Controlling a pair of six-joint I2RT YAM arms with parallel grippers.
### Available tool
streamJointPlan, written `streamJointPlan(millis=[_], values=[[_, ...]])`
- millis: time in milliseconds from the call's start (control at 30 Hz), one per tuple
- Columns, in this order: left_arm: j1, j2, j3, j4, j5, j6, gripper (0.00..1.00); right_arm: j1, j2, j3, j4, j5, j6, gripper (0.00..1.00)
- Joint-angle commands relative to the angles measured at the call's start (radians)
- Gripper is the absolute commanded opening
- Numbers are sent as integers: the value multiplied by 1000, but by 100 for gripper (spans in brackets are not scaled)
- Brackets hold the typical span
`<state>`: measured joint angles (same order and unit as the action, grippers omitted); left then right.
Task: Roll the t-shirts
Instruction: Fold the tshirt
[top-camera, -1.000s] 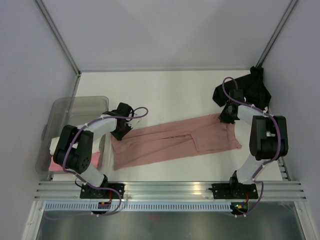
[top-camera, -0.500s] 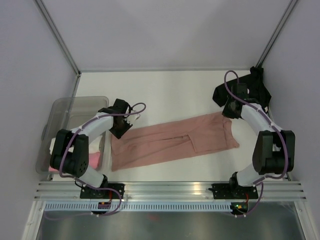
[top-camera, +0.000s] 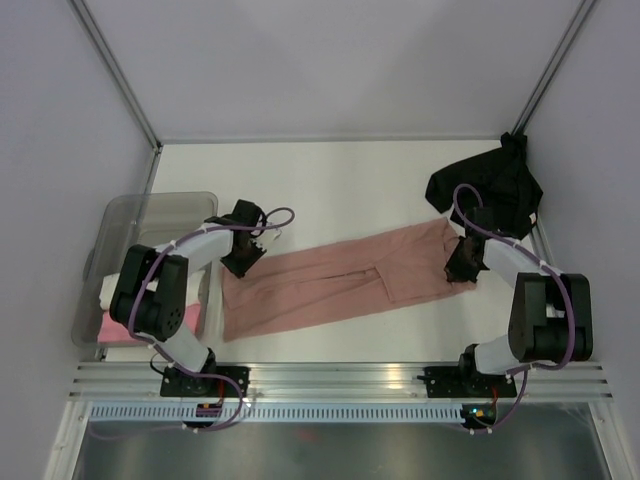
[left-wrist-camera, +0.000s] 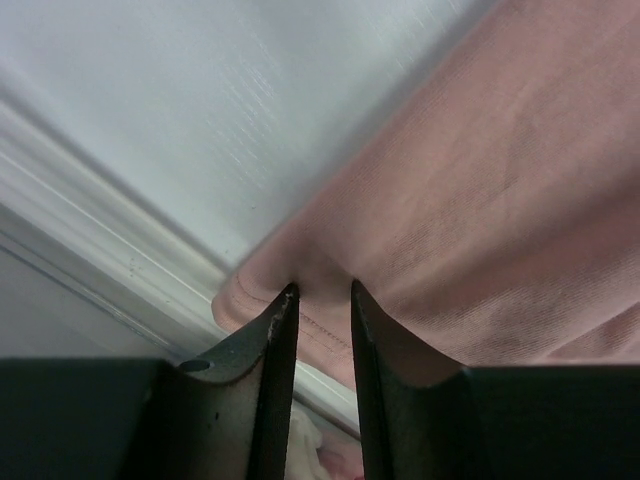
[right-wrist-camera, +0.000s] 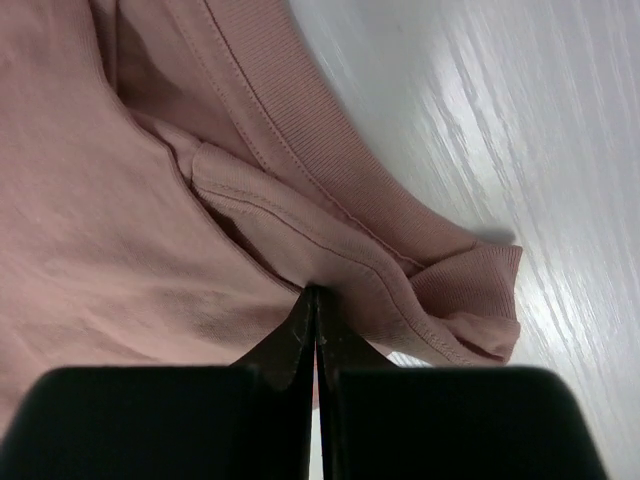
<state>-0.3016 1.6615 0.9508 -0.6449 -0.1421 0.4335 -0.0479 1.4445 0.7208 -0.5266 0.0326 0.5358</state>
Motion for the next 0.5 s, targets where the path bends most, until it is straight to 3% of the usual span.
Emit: streamJointPlan(millis=[0,267,467], values=[[-4,-49,-98,57,45,-32,33,2,140,29,99,9,10,0],[-83,-117,-254,-11,127,73,35,42,364,196,134,-16,18,0],[-119,-213,-299,-128,211,122,36,143,589,489,99,-10,64,0]])
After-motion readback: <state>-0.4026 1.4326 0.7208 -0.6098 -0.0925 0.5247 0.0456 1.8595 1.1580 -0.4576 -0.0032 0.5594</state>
